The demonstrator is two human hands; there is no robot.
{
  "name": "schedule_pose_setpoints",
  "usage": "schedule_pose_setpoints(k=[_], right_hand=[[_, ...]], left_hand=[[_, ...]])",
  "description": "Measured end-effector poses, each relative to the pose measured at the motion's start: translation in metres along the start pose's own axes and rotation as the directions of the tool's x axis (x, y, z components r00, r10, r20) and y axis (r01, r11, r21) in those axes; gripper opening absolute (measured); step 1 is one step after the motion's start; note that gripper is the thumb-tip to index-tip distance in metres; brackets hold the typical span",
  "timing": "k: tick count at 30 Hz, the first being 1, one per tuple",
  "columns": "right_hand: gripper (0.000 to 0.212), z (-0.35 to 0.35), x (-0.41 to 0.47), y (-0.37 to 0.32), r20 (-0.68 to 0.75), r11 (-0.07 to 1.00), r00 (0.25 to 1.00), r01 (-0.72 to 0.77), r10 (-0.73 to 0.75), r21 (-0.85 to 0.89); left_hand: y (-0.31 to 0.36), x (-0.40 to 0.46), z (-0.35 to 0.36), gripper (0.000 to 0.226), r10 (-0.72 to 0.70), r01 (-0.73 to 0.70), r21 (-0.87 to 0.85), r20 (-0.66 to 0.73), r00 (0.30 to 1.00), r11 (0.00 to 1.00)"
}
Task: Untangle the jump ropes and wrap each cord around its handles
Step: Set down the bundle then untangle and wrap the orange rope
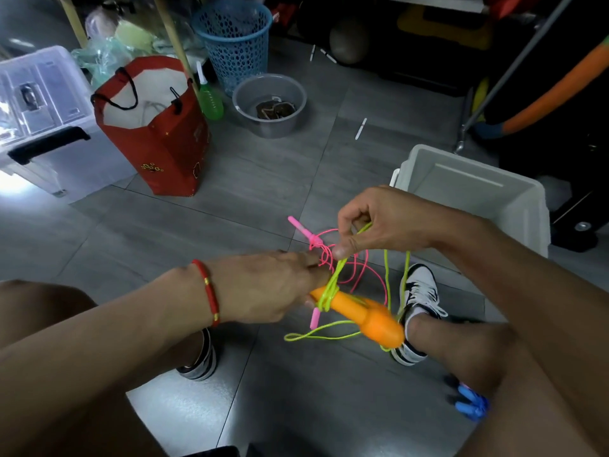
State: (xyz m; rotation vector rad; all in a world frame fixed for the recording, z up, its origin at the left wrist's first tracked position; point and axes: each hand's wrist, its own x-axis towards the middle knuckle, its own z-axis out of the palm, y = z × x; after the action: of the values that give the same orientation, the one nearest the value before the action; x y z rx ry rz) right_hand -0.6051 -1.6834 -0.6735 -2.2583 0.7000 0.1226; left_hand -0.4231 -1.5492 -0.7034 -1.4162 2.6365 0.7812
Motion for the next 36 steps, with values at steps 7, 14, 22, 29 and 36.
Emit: schedule_pose_setpoints(k=[7, 14, 22, 29, 36], right_hand=[[0.026, 0.004, -0.005, -0.004, 0.240, 0.990, 0.970, 0.015, -0.049, 0.141], [0.025, 0.019, -0.009, 0.004, 0.211, 0.994, 0.972, 0.100, -0.107, 0.044], [0.043, 0.021, -0.003, -0.002, 0.063, 0.980, 0.980, 0.193, -0.190, -0.039], [0.042, 0.013, 0.001, 0.015, 0.078, 0.967, 0.992, 0.083, -0.104, 0.242], [0.028, 0.037, -0.007, 0.030, 0.208, 0.845, 0.978, -0.113, 0.002, 0.523]], left_hand=[[0.005, -0.005, 0.001, 0.017, 0.028, -0.043, 0.083, 0.171, 0.985, 0.996], [0.000, -0.009, 0.010, 0.019, -0.001, -0.018, 0.066, 0.290, 0.957, 0.998], [0.007, -0.013, 0.019, 0.023, 0.034, -0.053, 0.067, 0.258, 0.966, 0.996], [0.008, -0.035, -0.010, 0.017, 0.188, -0.215, -0.182, -0.153, 0.970, 0.960], [0.003, -0.042, -0.026, 0.008, 0.048, -0.218, -0.443, -0.363, 0.930, 0.870]])
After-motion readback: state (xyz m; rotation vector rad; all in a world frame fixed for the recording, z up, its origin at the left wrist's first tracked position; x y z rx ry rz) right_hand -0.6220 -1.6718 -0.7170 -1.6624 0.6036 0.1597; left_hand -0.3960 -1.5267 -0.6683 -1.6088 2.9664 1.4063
